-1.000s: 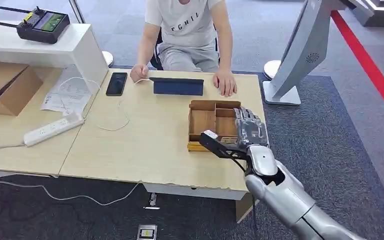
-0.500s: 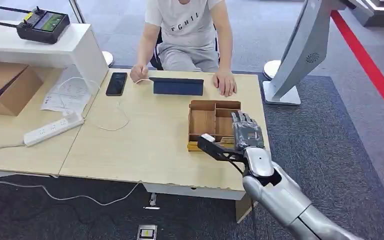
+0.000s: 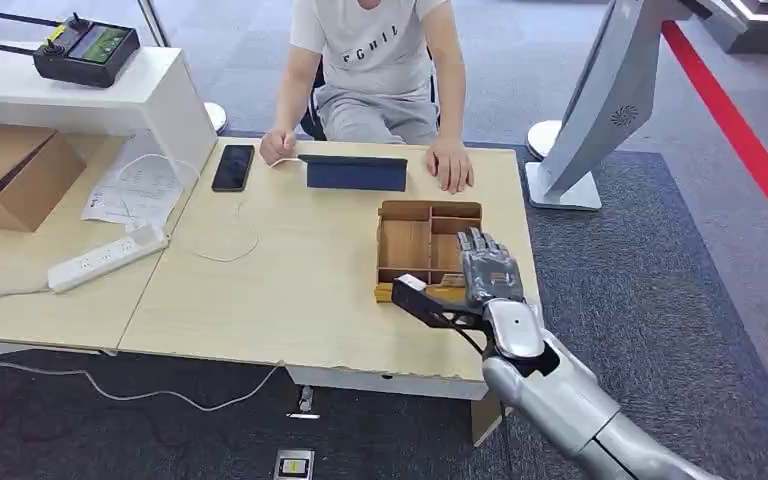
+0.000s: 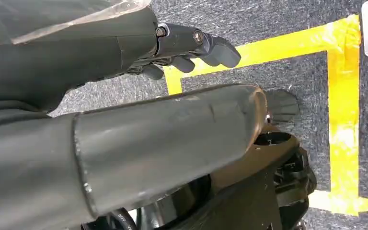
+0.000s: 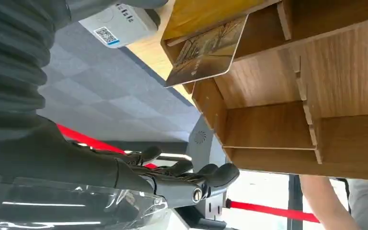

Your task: Pass the card to the sensor for recognition and then transmit it.

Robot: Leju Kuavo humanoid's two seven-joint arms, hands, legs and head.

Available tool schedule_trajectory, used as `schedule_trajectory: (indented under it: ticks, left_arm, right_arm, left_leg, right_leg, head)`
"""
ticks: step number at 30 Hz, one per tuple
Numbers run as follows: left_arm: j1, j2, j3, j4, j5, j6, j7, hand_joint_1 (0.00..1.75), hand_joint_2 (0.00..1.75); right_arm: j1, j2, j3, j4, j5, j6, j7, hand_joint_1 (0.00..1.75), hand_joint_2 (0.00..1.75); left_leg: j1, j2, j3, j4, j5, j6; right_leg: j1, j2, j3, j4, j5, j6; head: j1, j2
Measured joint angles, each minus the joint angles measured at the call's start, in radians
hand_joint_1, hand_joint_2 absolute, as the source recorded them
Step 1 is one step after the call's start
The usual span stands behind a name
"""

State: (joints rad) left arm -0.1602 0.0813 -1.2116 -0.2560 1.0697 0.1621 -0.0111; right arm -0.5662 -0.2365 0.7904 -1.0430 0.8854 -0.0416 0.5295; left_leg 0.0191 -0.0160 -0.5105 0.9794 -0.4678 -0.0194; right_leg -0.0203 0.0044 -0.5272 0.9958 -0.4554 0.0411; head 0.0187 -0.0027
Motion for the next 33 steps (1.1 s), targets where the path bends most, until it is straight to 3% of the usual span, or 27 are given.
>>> schedule_trajectory:
  ticks: [33]
  left_arm:
    - [0.002,0.001,0.0,0.0,0.0,0.002,0.008,0.0,0.0]
  right_arm:
    - [-0.001,0.003,0.021,0.08,-0.031,-0.02,-0.023,0.0,1.75]
  left_leg:
    - [0.0,0.0,0.0,0.0,0.0,0.0]
  right_leg:
    - [0.0,0.0,0.0,0.0,0.0,0.0]
  head:
    - [0.0,0.0]
